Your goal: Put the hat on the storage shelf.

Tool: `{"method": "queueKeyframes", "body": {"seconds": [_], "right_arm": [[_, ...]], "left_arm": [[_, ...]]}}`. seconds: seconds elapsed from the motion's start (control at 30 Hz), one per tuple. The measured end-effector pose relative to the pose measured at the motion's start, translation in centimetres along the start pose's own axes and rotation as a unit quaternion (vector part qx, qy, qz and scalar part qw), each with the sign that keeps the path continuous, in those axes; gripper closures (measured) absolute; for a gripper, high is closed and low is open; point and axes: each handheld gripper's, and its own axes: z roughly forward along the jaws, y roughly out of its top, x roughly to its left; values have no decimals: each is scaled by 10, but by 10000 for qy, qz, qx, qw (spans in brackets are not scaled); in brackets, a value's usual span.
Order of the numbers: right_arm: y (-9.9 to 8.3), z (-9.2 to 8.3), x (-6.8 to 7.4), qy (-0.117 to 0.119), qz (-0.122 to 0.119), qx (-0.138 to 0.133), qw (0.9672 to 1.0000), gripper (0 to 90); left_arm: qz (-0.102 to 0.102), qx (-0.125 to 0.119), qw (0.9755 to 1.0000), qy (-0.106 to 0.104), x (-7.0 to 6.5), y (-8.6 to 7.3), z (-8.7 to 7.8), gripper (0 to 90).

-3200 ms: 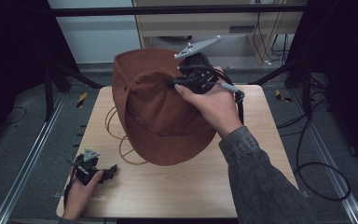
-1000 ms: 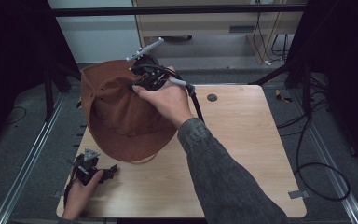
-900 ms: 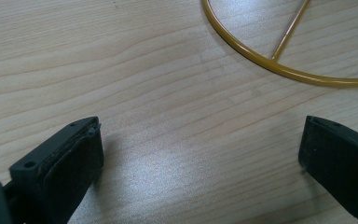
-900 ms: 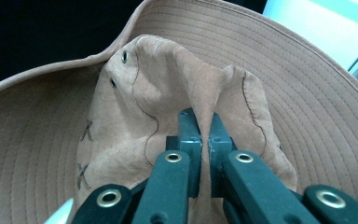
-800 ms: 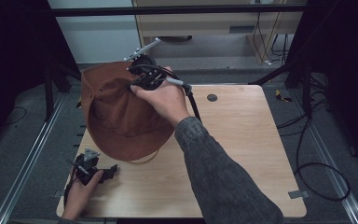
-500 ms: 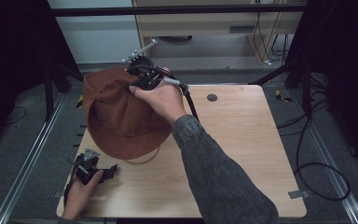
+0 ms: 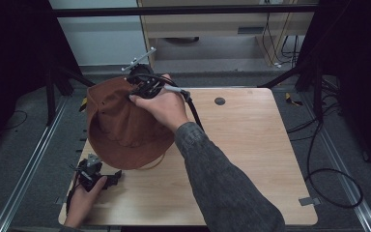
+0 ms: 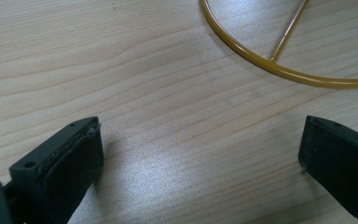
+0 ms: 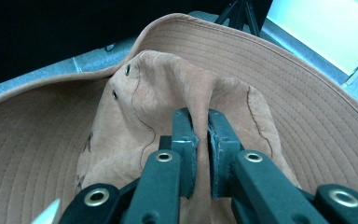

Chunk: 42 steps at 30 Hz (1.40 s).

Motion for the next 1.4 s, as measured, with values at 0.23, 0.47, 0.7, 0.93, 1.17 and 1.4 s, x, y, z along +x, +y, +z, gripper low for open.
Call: {"method": "queueKeyframes", "body": {"seconds": [0.23,0.47,0.7,0.93,1.17,1.4], "right_arm": [[-1,-2,2,40,39,-16,10000,752],[-2,-5,3,28,55,3,10000,672],[-7,-4,3,34,80,52,9999,638],[-8,-8,5,33,67,56,10000,557],[-10,-17,8,-17,22,18,10000,422],[-19,-41,6,-202,95,-163,9996,257]], "left_arm": [[6,-4,10000,-6,0,0,0,0],[2,-8,10000,-5,0,0,0,0],[5,-6,10000,-5,0,0,0,0],[7,-5,10000,-6,0,0,0,0],[9,-2,10000,-8,0,0,0,0],[19,0,10000,-1,0,0,0,0]]}}
